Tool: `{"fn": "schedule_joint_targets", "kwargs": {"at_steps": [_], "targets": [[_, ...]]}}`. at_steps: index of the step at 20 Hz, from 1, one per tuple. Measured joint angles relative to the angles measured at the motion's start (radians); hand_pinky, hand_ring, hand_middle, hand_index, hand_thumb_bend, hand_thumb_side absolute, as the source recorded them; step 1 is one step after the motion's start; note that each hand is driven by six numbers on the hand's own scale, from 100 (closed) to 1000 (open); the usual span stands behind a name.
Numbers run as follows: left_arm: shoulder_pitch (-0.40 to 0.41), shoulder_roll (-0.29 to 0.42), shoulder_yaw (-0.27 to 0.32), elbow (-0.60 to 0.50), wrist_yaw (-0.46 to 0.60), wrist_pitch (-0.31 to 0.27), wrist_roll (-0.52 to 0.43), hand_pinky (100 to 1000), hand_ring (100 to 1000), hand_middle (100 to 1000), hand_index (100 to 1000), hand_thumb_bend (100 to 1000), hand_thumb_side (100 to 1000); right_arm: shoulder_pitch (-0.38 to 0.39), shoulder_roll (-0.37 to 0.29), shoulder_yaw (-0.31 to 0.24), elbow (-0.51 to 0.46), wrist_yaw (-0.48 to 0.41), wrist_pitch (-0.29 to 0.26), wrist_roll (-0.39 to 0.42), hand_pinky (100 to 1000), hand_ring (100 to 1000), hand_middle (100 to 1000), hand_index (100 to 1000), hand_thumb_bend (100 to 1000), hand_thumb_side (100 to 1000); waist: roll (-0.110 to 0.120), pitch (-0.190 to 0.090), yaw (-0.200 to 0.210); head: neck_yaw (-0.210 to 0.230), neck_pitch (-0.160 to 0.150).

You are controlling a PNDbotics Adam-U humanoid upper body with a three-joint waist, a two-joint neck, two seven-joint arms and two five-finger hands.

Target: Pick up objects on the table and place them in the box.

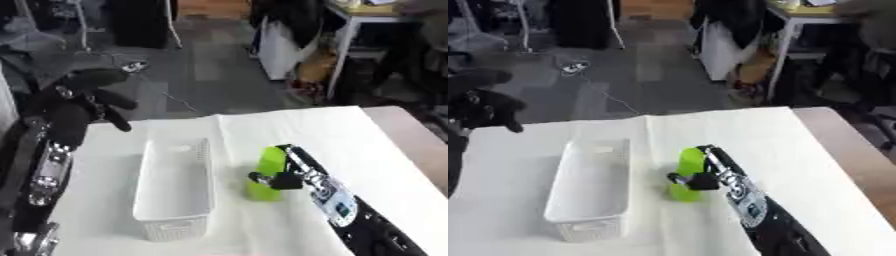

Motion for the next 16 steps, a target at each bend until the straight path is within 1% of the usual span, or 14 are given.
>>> {"fn": "schedule_joint_targets", "kwargs": {"at_steps": [1,2,3,4,7,9,12,13,14,16], "targets": [[0.000,0.000,0.000,0.000,0.000,0.000,0.000,465,601,760,832,205,928,0.000,0.000,-0.001,-0.004,0.010,-0.006,-0.037,100,100,100,268,100,635,0.000,0.000,0.000,0.000,0.000],[0.000,0.000,0.000,0.000,0.000,0.000,0.000,465,601,760,832,205,928,0.000,0.000,-0.001,-0.008,0.022,-0.012,-0.073,100,100,100,250,100,734,0.000,0.000,0.000,0.000,0.000],[0.000,0.000,0.000,0.000,0.000,0.000,0.000,465,601,760,832,207,928,0.000,0.000,0.000,-0.013,0.034,-0.021,-0.106,100,100,100,251,100,729,0.000,0.000,0.000,0.000,0.000],[0.000,0.000,0.000,0.000,0.000,0.000,0.000,465,601,760,832,205,928,0.000,0.000,0.002,-0.018,0.046,-0.031,-0.135,100,100,100,236,100,758,0.000,0.000,0.000,0.000,0.000],[0.000,0.000,0.000,0.000,0.000,0.000,0.000,465,601,760,832,204,928,0.000,-0.001,0.009,-0.044,0.071,-0.065,-0.190,100,100,100,218,100,796,0.000,0.000,-0.002,0.001,0.000],[0.000,0.000,0.000,0.000,0.000,0.000,0.000,465,601,760,832,205,928,-0.001,-0.002,0.011,-0.061,0.071,-0.081,-0.203,100,100,100,211,100,793,0.000,0.000,-0.003,0.001,0.000],[0.001,0.000,0.000,0.000,0.000,0.000,0.000,465,601,760,832,205,927,-0.014,-0.012,0.019,-0.096,0.048,-0.094,-0.197,100,100,100,206,100,782,-0.001,0.000,-0.005,0.002,0.000],[0.001,0.000,0.000,0.000,0.000,0.000,0.000,465,601,760,832,204,928,-0.019,-0.019,0.022,-0.110,0.034,-0.096,-0.191,100,100,100,206,100,825,-0.001,0.000,-0.007,0.004,0.000],[0.001,0.000,0.000,0.000,0.000,0.000,0.001,465,601,760,832,205,927,-0.025,-0.024,0.025,-0.124,0.016,-0.095,-0.184,100,100,100,205,100,783,-0.002,0.000,-0.009,0.006,0.001],[0.002,0.000,0.000,0.000,0.000,0.000,0.001,466,601,760,832,205,927,-0.033,-0.033,0.034,-0.154,-0.028,-0.091,-0.168,100,100,100,205,100,784,-0.004,-0.001,-0.009,0.009,0.005]]}}
